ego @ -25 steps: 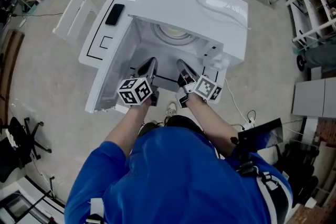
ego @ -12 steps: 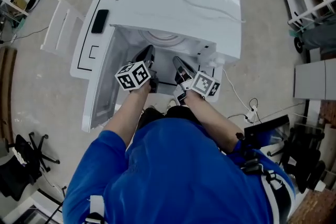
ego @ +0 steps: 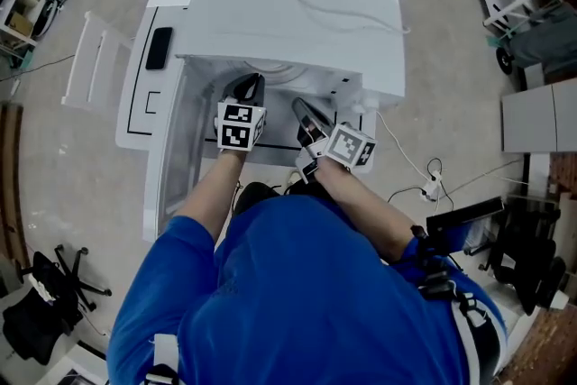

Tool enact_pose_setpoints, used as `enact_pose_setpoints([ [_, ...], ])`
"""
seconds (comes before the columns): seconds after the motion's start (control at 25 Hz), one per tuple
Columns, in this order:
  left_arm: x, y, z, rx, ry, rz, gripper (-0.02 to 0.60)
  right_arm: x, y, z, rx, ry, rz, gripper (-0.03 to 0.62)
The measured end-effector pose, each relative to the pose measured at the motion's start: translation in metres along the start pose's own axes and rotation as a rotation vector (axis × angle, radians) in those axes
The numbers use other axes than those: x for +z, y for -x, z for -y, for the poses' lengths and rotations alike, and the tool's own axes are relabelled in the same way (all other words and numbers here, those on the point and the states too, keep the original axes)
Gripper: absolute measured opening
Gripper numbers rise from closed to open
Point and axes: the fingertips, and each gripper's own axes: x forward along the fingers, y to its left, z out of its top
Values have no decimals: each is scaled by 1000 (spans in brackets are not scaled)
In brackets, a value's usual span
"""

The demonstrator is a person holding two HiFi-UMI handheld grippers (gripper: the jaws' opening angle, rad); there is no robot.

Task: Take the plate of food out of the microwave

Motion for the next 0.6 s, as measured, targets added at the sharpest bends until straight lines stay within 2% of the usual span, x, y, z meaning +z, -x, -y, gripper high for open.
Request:
enact_pose_setpoints([
  [0.16, -4, -13, 8, -1, -366, -69, 12, 2, 3, 0, 5, 2, 6, -5],
  [0.24, -6, -20, 11, -4, -492, -110, 58, 5, 5, 2, 4, 2, 14, -5],
  [0.36, -11, -30, 11, -10, -590, -161, 101, 9, 9, 4, 2, -3, 23, -5],
  [0.48, -13, -35, 11, -14, -667, -186, 106, 11, 13, 6, 2, -4, 33, -5],
  [0.6, -14, -39, 17, -36, -797, -209, 107, 14, 15, 8, -1, -10, 43, -5],
])
